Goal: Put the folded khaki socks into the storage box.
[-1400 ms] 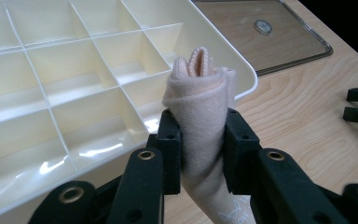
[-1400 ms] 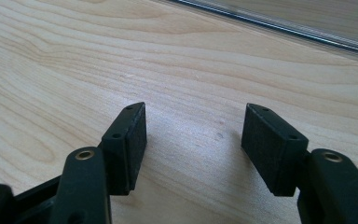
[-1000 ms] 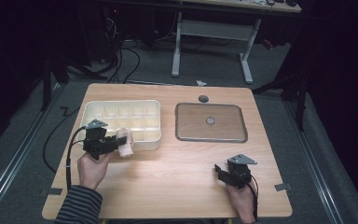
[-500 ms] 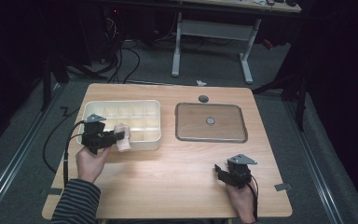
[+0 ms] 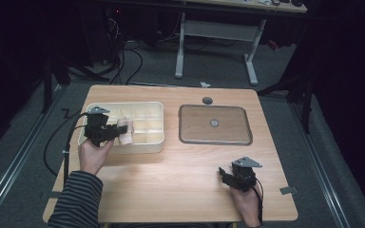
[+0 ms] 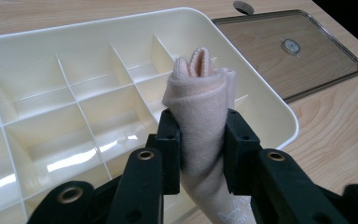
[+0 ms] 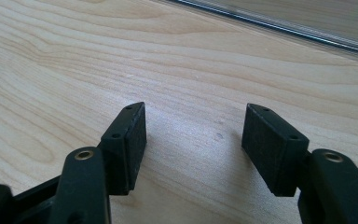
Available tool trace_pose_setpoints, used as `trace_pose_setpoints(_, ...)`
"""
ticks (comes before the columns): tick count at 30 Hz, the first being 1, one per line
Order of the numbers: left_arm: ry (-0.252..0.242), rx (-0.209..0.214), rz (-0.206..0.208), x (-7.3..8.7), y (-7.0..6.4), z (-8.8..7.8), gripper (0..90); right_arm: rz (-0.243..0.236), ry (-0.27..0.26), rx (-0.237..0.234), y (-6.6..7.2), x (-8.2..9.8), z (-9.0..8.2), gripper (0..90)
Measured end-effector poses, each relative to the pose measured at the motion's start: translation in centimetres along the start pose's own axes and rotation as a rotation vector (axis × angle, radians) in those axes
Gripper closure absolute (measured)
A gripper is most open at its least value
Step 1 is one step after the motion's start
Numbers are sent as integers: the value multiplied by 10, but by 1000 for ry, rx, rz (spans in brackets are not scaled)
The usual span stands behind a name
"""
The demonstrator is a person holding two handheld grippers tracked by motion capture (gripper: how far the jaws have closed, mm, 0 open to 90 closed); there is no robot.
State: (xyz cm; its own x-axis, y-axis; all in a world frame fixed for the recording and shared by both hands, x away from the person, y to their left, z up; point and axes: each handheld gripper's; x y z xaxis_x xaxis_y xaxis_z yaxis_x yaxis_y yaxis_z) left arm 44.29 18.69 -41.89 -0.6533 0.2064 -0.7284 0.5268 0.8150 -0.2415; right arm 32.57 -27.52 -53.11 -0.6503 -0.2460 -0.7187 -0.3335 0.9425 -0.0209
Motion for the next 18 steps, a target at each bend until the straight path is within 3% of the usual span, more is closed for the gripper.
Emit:
trace_pose_setpoints(3,20,11,-8,0,4,6,716,0,0,0,0,0,0,400)
trace_pose_setpoints(6,40,-4,-4,0,7,10,715,0,0,0,0,0,0,400)
trace_pose_setpoints(12,38,-15,-18,0,14,15,716,0,0,0,0,0,0,400)
trace_pose_setpoints(18,53,-28,5,1,20,22,716,5,0,2,0,-1,1,400)
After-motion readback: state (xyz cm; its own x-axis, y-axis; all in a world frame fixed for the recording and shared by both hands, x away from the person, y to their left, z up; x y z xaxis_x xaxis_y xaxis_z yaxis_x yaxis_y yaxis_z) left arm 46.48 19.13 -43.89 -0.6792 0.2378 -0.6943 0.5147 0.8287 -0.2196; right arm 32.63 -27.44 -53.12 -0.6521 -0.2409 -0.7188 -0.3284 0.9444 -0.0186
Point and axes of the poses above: each handheld gripper's, and its own axes: z roughly forward along the jaws, x roughly out of its underside, y roughly to its left, and after that the axes turned 1 degree about y, right-handed
